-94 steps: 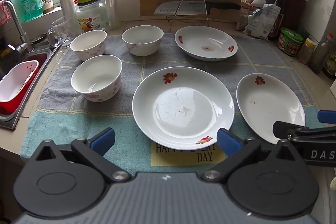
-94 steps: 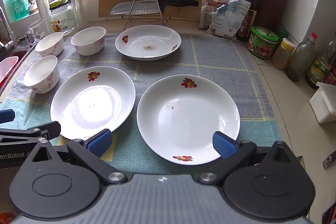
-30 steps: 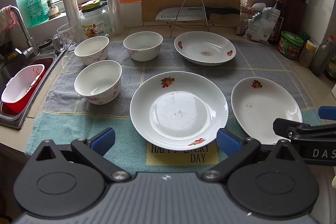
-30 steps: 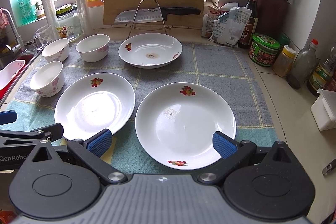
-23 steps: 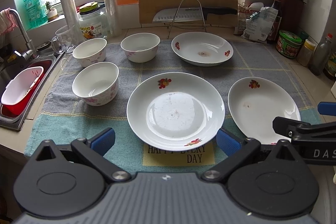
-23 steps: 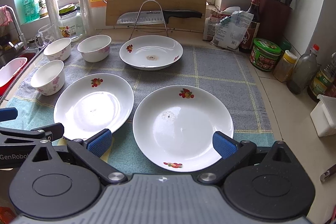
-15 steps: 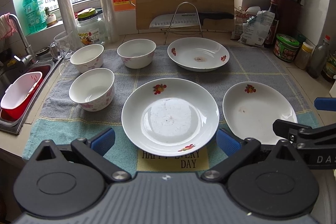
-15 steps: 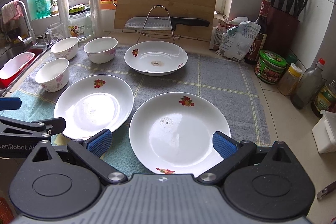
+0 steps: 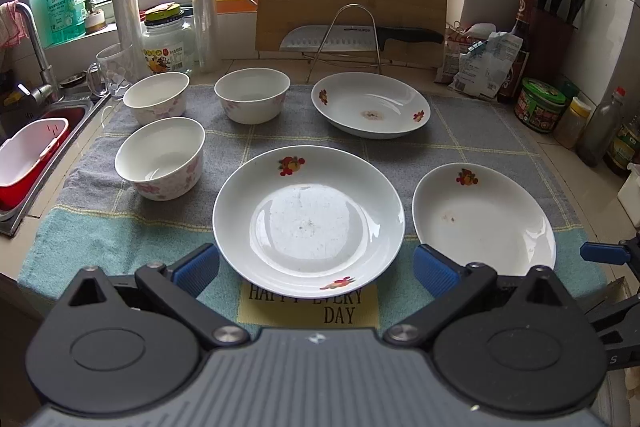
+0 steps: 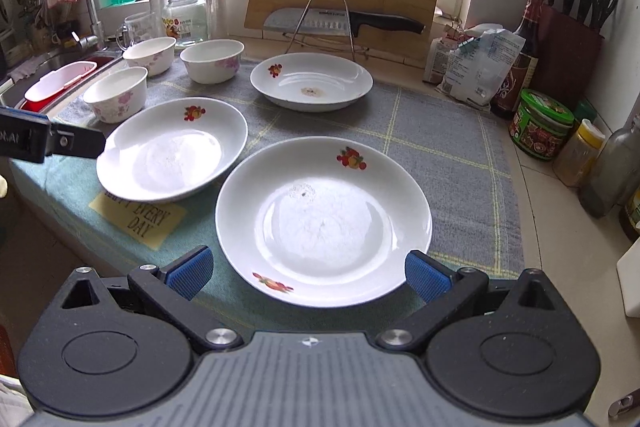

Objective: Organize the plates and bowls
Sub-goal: 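Lower the left gripper onto a white flower-print plate rim and close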

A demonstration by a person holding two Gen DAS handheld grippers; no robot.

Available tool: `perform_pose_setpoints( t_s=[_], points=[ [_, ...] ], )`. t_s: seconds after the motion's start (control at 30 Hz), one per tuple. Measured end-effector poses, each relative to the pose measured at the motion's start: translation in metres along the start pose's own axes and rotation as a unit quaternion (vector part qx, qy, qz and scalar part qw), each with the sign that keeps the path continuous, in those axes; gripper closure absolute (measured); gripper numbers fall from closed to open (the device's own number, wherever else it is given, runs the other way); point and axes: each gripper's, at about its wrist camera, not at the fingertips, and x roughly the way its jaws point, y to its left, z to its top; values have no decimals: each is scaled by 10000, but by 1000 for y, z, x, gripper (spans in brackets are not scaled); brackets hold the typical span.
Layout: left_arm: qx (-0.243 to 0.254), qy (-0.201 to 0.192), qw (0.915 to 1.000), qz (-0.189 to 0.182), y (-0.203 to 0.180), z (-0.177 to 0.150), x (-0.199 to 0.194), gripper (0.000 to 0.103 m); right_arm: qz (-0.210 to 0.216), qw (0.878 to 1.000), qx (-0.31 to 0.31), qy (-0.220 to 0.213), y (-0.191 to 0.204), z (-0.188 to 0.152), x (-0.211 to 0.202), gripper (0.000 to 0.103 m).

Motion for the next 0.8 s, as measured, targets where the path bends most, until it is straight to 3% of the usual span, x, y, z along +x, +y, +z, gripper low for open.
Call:
perform_pose_setpoints(
  t_s=[0.33,0.8],
  points=[
    [-66,169,9998,74,-12,-1,6,1,99,9990,80,434,-22,-28,42,0],
    [-196,227,9988,382,-18,0,8,1,474,9981,-321,208,-28,-23,67,0]
  ],
)
